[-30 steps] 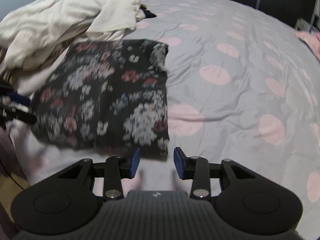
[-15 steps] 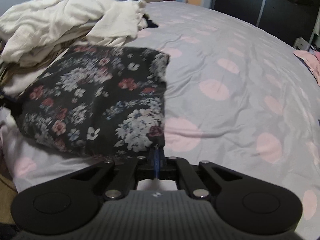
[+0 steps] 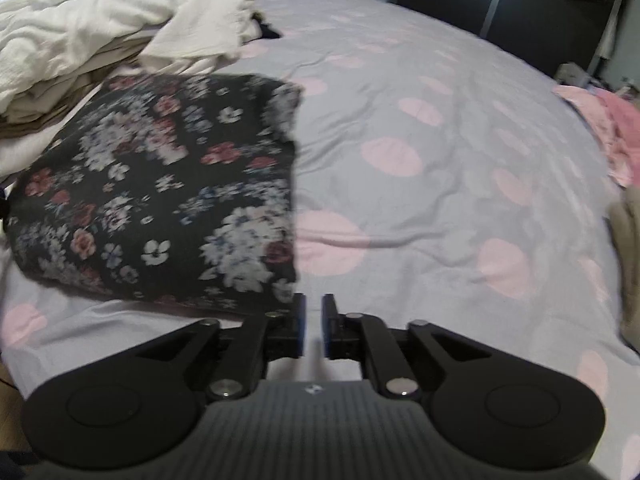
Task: Fold clothes
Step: 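Grasp the folded floral jeans edge with the left gripper while the right gripper grasps beside it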
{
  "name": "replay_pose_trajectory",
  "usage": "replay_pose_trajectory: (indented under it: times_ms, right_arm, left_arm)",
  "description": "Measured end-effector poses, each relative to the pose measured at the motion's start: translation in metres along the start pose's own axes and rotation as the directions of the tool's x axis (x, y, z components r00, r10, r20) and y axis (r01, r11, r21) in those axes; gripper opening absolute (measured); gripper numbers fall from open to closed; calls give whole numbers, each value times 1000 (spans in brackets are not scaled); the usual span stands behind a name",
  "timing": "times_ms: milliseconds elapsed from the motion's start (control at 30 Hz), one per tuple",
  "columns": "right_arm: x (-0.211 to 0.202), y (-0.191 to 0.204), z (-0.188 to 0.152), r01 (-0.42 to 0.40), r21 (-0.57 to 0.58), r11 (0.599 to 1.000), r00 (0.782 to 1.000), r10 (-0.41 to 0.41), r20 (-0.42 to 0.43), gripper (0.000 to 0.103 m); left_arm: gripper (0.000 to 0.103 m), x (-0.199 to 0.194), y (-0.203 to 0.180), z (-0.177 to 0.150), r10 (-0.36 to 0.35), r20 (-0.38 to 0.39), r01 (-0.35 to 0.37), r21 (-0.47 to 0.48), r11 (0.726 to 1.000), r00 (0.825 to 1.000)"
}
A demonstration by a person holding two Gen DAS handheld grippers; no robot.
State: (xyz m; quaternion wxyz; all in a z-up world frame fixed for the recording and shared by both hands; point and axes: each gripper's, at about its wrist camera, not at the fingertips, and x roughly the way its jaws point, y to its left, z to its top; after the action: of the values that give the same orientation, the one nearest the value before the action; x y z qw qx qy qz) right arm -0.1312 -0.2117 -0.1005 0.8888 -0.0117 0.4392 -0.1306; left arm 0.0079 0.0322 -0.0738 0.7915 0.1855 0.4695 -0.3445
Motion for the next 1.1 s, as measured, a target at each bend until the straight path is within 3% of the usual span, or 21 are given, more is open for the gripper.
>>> replay_pose_trajectory:
  times_ms: [33, 233, 367, 500, 667, 767, 933, 1100]
  right_arm:
    - [-4, 2, -1, 20, -4, 1000, 1000, -20, 12, 25]
    - [-9, 36, 5, 94, 60, 994, 992, -98, 75, 24]
    - [-2, 62, 13, 35, 106, 994, 993, -46, 104, 22]
    - [13, 78, 19, -27, 96, 995, 995, 18, 102, 22]
    - [38, 73, 25, -46, 115, 992, 998, 40, 55, 22]
    - [43, 66, 35, -54, 162, 985, 996, 41, 83, 22]
    - [52, 56, 57, -49, 203, 978, 994, 27, 109, 21]
    - [58, 40, 77, -91, 240, 966, 983, 47, 180, 15]
  left_arm:
    - [17, -4, -2, 2, 8, 23, -8, 8, 1000, 1000]
    - [17, -3, -19, 22, 39, 103, -40, 6, 999, 994]
    - [17, 9, -30, 34, 34, 134, -28, -40, 999, 990]
    - [17, 35, -37, 42, 9, 93, -3, -65, 998, 996]
    - [16, 66, -28, 46, 25, 10, -24, -126, 992, 1000]
    - [17, 59, -29, 54, 64, 76, -56, -114, 992, 995]
    - [16, 54, -30, 78, 67, 183, -44, -127, 991, 981]
    - [16, 66, -19, 95, 74, 196, -38, -183, 982, 978]
